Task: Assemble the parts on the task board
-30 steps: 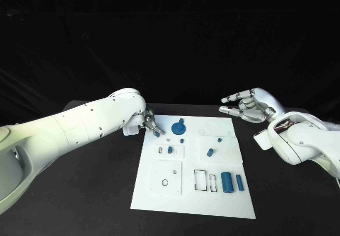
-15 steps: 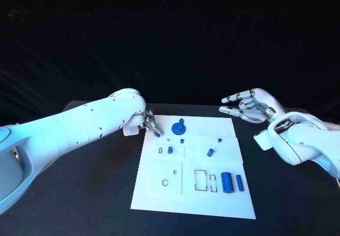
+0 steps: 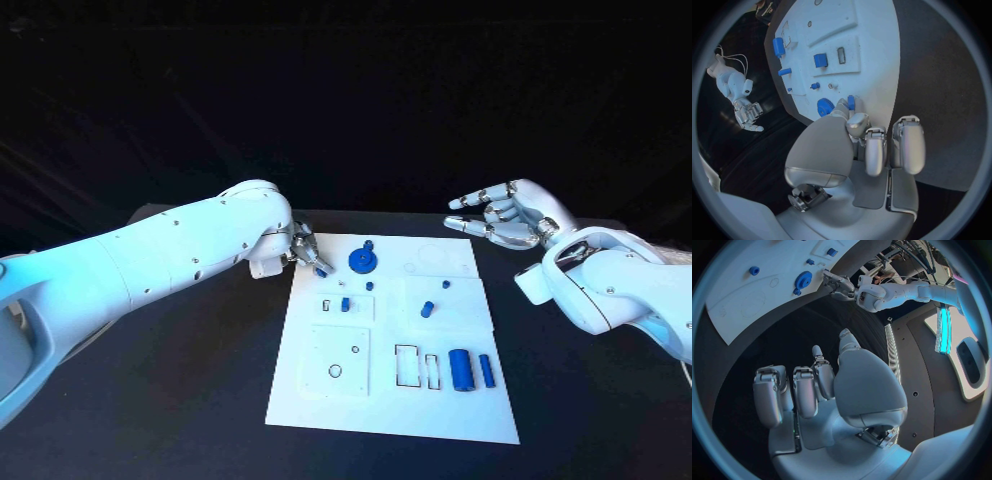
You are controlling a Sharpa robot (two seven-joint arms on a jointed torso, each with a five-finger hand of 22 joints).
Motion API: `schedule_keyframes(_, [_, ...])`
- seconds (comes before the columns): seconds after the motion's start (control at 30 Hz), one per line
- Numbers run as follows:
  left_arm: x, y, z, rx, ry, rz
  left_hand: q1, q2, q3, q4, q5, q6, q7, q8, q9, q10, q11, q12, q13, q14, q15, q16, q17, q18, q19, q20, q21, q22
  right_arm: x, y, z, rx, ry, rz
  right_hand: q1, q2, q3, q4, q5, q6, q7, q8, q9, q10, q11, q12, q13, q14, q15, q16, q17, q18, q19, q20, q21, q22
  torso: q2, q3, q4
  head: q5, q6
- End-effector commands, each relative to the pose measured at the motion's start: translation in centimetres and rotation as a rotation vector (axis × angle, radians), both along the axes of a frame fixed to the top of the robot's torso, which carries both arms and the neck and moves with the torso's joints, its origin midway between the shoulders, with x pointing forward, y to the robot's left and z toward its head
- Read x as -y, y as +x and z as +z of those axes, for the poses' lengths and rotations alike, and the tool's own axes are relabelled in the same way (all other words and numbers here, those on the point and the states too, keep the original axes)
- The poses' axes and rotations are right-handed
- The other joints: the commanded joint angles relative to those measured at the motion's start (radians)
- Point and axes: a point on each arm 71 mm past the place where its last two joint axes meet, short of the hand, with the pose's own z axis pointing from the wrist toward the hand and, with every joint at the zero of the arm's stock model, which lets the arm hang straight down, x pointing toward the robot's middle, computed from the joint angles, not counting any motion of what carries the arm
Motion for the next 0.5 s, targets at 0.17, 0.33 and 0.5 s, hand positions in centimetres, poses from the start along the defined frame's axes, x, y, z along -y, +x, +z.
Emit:
schedule_keyframes(0.17, [0.0, -1.1, 0.4, 0.006, -0.053, 0.027, 0.013, 0.013, 0.053, -0.023, 0.000, -0.004, -0.009, 0.018, 0.037, 0.001, -0.001, -0.007, -0.010, 0.103, -0.005, 0.003, 0.263, 0.003, 0.024, -0.009, -0.002, 0.121, -0.1, 0.0, -0.1, -0.006, -0.003, 0.016, -0.002, 0.007, -0.005, -0.002, 0.004, -0.003, -0.005, 0.000, 0.001, -0.004, 0.003, -0.005, 0.121, 0.086, 0.002, -0.004, 0.179, 0.010, 0.069, 0.004, -0.004, 0.197, -0.002, 0.0015, 0.0018, 0.005, -0.001])
schedule_keyframes(0.33, [0.0, -2.1, 0.8, 0.063, -0.030, 0.022, 0.004, 0.005, 0.074, -0.013, 0.000, -0.011, -0.012, 0.035, 0.055, 0.001, -0.004, -0.009, -0.015, 0.103, -0.007, 0.003, 0.263, 0.003, 0.025, -0.011, 0.000, 0.124, 0.0, 0.0, -0.2, -0.008, -0.003, 0.014, -0.002, 0.008, -0.006, -0.002, 0.004, -0.003, -0.005, 0.001, 0.001, -0.004, 0.003, -0.005, 0.121, 0.086, 0.002, -0.004, 0.179, 0.011, 0.068, 0.004, -0.004, 0.196, -0.004, 0.0032, 0.0049, 0.003, -0.001])
schedule_keyframes(0.5, [0.2, -3.2, 0.5, 0.104, -0.022, 0.007, 0.002, -0.001, 0.084, -0.009, 0.000, -0.015, -0.013, 0.042, 0.062, 0.000, -0.004, -0.009, -0.018, 0.103, -0.008, 0.003, 0.263, 0.002, 0.026, -0.012, 0.002, 0.126, 0.0, 0.0, -0.2, -0.009, -0.002, 0.014, -0.002, 0.008, -0.006, -0.001, 0.004, -0.003, -0.005, 0.001, 0.001, -0.004, 0.003, -0.005, 0.121, 0.086, 0.002, -0.005, 0.178, 0.011, 0.068, 0.004, -0.005, 0.196, -0.005, 0.0042, 0.0074, -0.001, -0.003])
